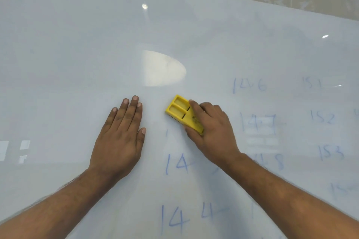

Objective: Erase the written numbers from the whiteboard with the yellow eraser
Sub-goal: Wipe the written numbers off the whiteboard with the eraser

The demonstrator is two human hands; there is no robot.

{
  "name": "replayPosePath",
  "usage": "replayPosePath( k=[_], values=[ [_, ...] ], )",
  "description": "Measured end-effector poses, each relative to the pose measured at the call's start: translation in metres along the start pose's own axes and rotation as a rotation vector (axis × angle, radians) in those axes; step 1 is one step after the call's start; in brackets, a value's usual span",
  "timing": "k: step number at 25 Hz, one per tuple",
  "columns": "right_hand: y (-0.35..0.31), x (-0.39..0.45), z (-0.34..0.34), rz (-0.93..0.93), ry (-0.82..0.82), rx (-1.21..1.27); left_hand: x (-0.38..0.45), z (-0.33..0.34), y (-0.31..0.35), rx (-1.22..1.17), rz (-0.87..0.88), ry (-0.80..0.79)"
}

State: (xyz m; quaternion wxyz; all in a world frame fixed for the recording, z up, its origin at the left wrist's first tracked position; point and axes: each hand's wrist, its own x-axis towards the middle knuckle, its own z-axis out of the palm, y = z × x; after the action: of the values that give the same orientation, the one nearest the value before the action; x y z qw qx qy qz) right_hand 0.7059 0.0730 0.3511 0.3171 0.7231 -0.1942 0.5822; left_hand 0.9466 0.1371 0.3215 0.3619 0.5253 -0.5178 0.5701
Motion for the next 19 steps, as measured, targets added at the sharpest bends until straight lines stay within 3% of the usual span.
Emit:
replayPosePath(
  k=[8,11,16,19],
  values=[
    [0.005,-0.049,-0.006,-0.203,-0.136,-0.072,-0.015,0.001,-0.003,0.001,0.031,0.009],
    [0.027,-0.052,-0.020,-0.162,-0.133,-0.125,-0.023,0.001,-0.002,-0.002,0.019,-0.005],
    [0.026,-0.025,-0.019,0.060,-0.033,-0.062,-0.032,0.001,0.002,-0.006,0.000,-0.021],
    [0.006,-0.038,-0.008,-0.024,-0.066,-0.043,-0.038,0.002,0.002,-0.006,0.008,-0.020]
  ],
)
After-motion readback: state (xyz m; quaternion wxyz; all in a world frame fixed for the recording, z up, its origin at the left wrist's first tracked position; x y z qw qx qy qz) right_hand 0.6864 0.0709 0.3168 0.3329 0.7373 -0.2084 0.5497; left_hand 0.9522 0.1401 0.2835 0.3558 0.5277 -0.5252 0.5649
